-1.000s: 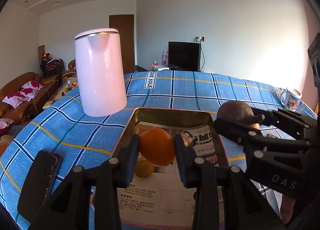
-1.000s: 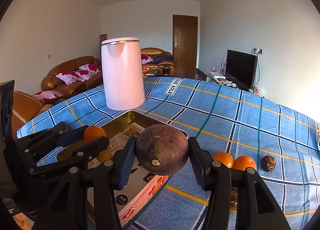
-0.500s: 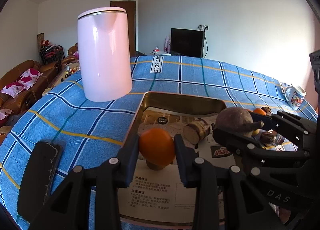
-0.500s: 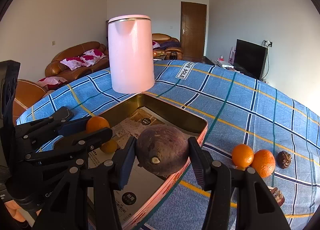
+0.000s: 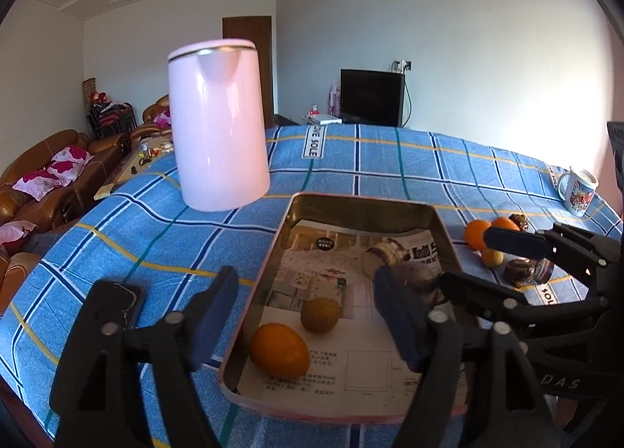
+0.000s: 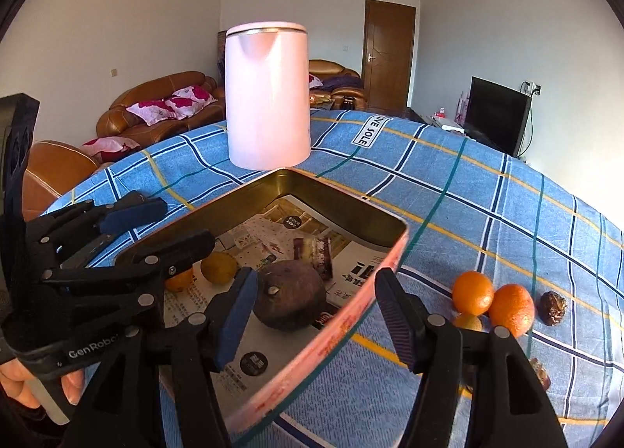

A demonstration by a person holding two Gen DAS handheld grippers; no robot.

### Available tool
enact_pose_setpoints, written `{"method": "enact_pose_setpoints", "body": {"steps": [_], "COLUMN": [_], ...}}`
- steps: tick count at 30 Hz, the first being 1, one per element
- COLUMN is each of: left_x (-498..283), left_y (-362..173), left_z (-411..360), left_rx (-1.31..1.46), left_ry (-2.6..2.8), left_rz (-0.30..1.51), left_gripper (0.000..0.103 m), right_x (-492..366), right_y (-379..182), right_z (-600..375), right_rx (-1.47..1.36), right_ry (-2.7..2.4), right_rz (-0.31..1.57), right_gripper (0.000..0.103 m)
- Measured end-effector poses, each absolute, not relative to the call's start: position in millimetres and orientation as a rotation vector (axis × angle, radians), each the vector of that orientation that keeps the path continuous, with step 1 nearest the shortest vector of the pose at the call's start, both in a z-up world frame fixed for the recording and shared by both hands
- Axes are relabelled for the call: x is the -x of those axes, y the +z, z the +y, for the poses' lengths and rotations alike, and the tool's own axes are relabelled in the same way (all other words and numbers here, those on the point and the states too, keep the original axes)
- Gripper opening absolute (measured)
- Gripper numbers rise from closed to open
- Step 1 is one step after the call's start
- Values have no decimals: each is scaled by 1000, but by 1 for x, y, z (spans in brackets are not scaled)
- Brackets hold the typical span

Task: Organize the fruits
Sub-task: 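Release the orange from the left tool while the right drops the beet into the tin, then grasp the round white-based cake with the right tool while the left grasps a dark brown date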

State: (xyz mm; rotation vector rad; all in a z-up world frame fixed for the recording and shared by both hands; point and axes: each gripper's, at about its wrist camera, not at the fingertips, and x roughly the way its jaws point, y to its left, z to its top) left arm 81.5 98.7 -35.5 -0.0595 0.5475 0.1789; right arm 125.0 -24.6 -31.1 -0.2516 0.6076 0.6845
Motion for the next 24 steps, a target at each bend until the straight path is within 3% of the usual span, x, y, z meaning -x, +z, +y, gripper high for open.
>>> {"method": "enact_pose_setpoints", "body": {"steps": [8,16,22,24], "left_x": [-86,-111,-122,-123], "left_y": [-20,-29,-34,-35], "left_z": [38,-19,-34,-35], "left_rx": [-12,-63,-83,-86], "left_ry": [68,-17,-23,-23], "left_rz": [516,565,586,589], "left_gripper": [90,91,91,91], "right_x": [-131,-160,-171,-179], "right_y": [-14,-36,-50,-57], "right_z": [-139,-184,-185,-184], "right_rx": [175,129,87,55], "right_ry": [475,427,471,497], "right_rz": [552,692,770,809], "right_gripper": [64,64,51,51]}}
